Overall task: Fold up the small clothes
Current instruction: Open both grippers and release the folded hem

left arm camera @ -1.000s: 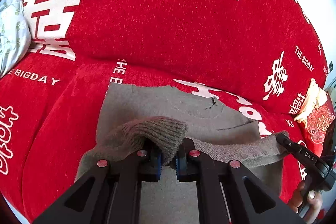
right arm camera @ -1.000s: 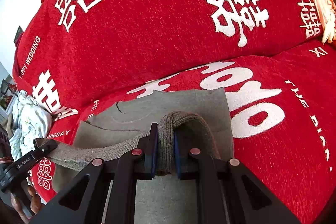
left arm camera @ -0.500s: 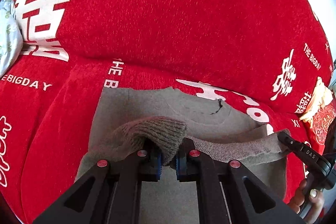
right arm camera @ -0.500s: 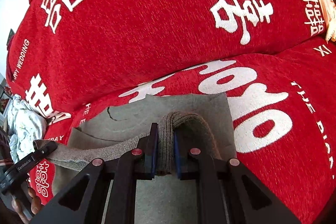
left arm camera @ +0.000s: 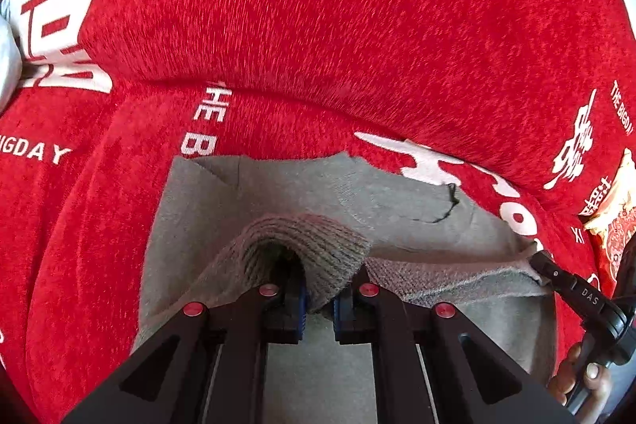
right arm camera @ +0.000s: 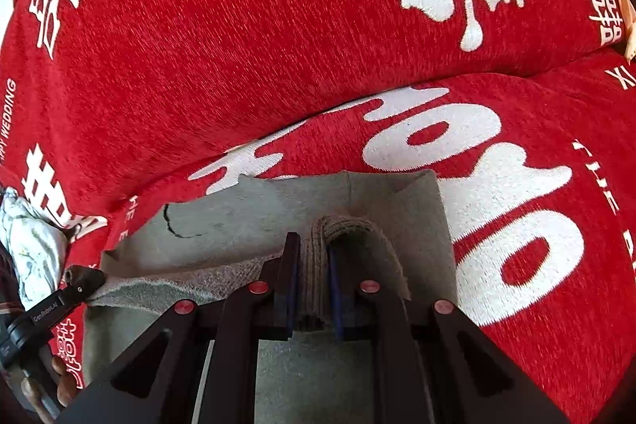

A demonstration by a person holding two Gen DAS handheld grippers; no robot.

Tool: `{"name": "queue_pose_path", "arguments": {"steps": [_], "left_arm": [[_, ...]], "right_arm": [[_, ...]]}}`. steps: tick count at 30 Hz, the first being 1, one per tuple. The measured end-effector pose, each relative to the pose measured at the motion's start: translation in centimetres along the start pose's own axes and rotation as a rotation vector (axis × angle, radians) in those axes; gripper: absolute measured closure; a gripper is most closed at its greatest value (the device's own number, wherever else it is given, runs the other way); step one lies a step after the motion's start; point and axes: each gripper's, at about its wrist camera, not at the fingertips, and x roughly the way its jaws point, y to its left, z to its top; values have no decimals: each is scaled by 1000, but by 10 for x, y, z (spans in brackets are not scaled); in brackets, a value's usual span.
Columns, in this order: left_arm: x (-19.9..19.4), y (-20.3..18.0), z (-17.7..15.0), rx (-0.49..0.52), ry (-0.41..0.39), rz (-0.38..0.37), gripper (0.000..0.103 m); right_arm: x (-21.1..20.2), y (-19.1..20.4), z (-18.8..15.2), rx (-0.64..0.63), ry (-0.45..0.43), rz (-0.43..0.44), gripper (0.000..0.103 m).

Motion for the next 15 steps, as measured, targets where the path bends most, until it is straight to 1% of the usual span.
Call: {"name": "queue_pose_path", "arguments": {"steps": [3, 7, 9, 11, 13, 14, 15], "left_arm": [[10, 6, 3, -31, 26, -14, 93], [24, 21, 6, -104, 68, -57, 92], [30, 25, 6, -125, 81, -72, 89], [33, 30, 7, -147, 83, -93, 88], [33, 34, 8, -175, 95, -130, 88], [34, 37, 10, -193, 106, -161, 84], [35, 41, 11, -214, 126, -196, 75]], "right_arm": [[7, 0, 0, -9, 2, -10, 88], [16, -4, 0, 6, 14, -19, 88], [21, -5, 0, 16, 21, -19, 87], [26, -7, 2, 30, 28, -9, 79], [28, -8, 4, 43, 37, 19, 64], [28, -8, 5, 45, 36, 36, 59], [28, -6, 6, 44, 33, 42, 45]]}}
